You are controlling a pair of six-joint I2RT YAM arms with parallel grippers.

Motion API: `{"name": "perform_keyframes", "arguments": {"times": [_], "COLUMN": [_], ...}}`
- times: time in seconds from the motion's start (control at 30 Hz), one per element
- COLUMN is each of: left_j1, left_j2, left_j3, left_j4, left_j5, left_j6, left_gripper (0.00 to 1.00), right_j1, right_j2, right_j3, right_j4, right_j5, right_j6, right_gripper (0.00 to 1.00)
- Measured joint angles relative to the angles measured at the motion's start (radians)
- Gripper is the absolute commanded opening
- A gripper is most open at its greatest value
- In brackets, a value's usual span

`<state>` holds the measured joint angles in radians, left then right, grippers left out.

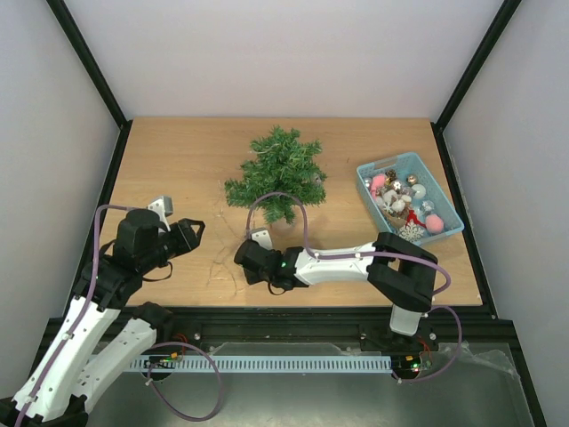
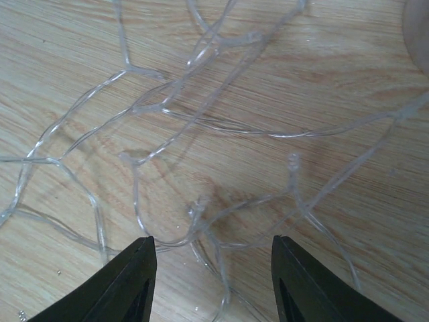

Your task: Decorate the small christmas tree

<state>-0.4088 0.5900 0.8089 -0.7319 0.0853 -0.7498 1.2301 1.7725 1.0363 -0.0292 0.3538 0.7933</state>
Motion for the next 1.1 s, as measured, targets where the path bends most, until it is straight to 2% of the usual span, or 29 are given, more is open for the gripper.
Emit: {"name": "perform_keyframes", "arguments": {"times": [0.17,0.53,0.8,1.1], "left_j1": [0.0,0.0,0.0,0.0], "left_j2": [-0.004,-0.006,-0.006,0.001], "left_j3": [0.0,0.0,0.002,0.013], "left_j4": [-0.002,-0.002,-0.006,-0.016], "left_j5": [0.0,0.0,-0.001,-0.007], "left_j6": [0.001,0.002,0.002,0.004], "left_gripper": [0.46,0.46,0.46,0.46], "right_j1": [-0.004,-0.042,-0.068,-0.068], "right_j2": [0.005,0.061,0.086,-0.011], "right_j3": [-0.003,-0.009,-0.013,-0.175], "right_j4": [-0.011,-0.001,0.022,0.122], "right_j5": [0.015,0.034,0.043,0.045], "right_j6": [0.023,0.03,0.027,0.039], "right_gripper": [0.52,0.52,0.29,0.09]}}
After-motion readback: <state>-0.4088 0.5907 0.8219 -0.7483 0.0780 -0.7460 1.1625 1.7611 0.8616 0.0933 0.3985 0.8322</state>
